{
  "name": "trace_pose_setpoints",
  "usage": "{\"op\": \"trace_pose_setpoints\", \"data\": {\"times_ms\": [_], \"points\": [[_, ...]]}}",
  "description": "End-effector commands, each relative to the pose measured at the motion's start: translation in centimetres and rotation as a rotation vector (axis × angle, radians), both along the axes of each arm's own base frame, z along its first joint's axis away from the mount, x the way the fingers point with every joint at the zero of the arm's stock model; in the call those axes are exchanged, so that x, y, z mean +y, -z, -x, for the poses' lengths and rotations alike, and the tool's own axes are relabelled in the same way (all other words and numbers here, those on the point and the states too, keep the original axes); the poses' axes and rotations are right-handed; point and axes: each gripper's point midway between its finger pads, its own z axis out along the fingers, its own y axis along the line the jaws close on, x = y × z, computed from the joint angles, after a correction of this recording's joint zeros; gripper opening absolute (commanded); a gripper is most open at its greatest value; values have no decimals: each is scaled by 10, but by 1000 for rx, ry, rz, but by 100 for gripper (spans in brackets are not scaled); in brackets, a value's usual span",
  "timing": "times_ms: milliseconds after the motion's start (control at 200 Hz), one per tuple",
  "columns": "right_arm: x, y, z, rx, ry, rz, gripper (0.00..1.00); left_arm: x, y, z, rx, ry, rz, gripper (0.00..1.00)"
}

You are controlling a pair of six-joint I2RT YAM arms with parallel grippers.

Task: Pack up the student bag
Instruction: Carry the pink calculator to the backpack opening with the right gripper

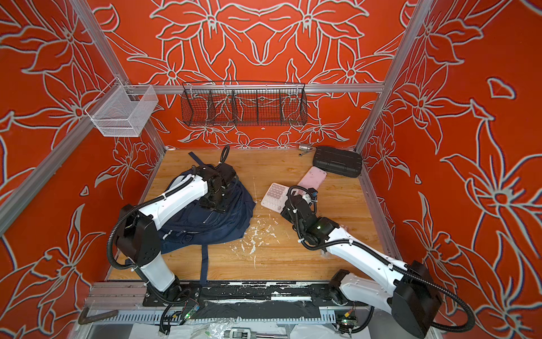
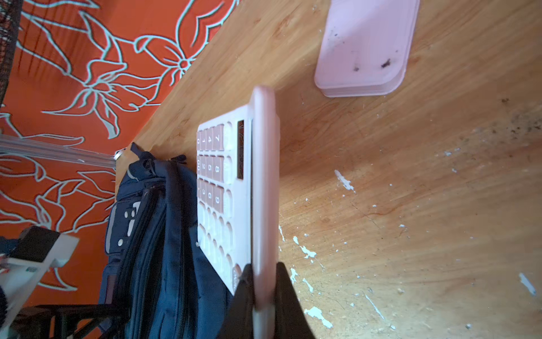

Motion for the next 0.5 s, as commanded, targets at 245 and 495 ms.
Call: {"op": "trace_pose_setpoints", "data": {"times_ms": [245,495], "points": [[33,-28,-5,-48,-176,-1,8,-1,-18,-10,-35,-83,117,0],[48,-53,-1,-60,-276,-11,9,-35,-111,-30,-253,-75,501,0]]}}
